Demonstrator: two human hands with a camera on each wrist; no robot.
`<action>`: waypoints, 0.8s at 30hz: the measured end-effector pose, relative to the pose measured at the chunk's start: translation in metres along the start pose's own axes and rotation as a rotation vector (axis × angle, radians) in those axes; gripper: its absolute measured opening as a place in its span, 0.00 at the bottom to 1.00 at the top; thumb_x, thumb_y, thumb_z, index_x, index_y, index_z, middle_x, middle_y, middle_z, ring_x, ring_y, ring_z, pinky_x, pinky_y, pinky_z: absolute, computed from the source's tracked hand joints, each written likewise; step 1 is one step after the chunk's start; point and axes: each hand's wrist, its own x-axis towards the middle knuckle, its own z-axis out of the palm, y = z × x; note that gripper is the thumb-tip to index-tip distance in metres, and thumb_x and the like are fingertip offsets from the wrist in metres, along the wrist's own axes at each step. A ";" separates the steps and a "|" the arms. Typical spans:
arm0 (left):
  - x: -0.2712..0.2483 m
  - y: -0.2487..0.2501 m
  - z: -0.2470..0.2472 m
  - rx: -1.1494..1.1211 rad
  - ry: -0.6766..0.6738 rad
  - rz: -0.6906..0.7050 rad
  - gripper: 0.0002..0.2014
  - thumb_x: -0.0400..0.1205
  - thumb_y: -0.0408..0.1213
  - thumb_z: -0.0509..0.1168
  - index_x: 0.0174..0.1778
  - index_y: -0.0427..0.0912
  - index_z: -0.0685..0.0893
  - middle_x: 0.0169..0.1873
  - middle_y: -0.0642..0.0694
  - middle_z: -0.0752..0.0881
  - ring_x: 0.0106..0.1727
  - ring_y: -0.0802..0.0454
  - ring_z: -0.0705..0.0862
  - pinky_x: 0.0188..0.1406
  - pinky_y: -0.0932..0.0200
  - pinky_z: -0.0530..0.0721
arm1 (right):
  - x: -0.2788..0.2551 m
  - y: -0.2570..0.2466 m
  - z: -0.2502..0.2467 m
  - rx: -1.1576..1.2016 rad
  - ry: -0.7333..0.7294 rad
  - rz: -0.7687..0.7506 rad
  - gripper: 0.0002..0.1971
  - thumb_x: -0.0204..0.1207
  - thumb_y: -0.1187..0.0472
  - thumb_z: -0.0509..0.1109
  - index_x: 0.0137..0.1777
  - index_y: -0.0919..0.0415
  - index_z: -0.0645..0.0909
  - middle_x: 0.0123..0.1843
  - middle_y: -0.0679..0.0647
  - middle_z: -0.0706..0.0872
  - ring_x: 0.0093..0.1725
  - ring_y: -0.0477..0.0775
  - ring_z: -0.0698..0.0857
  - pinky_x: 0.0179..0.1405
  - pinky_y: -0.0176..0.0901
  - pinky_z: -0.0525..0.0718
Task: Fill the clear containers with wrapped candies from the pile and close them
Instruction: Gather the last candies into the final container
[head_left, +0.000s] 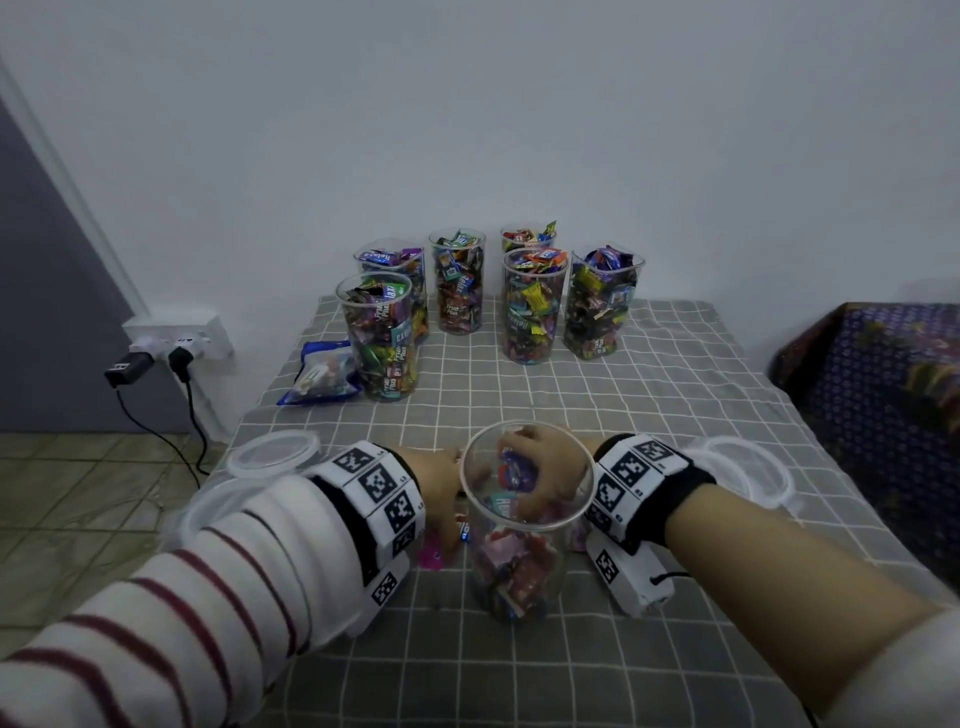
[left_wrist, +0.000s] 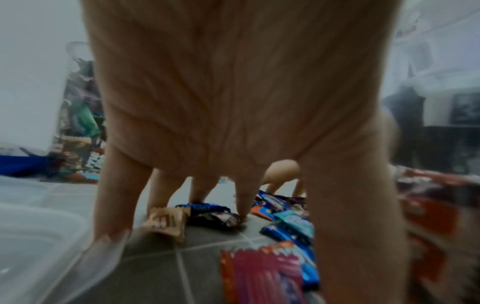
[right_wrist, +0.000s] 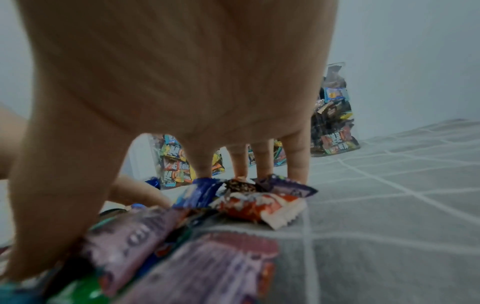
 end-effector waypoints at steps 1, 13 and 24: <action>-0.003 0.005 0.001 0.021 -0.003 -0.036 0.47 0.59 0.49 0.81 0.75 0.51 0.68 0.68 0.49 0.73 0.66 0.44 0.78 0.65 0.46 0.80 | -0.004 -0.002 -0.003 -0.065 0.005 -0.021 0.58 0.41 0.23 0.54 0.73 0.54 0.70 0.69 0.60 0.75 0.66 0.63 0.76 0.68 0.54 0.75; -0.007 0.022 0.015 0.064 0.229 -0.058 0.12 0.84 0.34 0.60 0.60 0.39 0.84 0.54 0.42 0.85 0.54 0.42 0.84 0.46 0.56 0.78 | -0.021 -0.014 -0.011 -0.033 0.052 -0.038 0.17 0.76 0.61 0.69 0.66 0.58 0.81 0.42 0.45 0.70 0.63 0.60 0.78 0.62 0.43 0.75; -0.021 0.029 0.006 -0.017 0.293 -0.090 0.12 0.81 0.31 0.59 0.54 0.39 0.87 0.49 0.41 0.88 0.49 0.42 0.86 0.43 0.56 0.81 | -0.041 -0.009 -0.023 -0.048 0.047 -0.024 0.15 0.81 0.63 0.62 0.65 0.64 0.79 0.63 0.62 0.81 0.62 0.62 0.80 0.55 0.43 0.75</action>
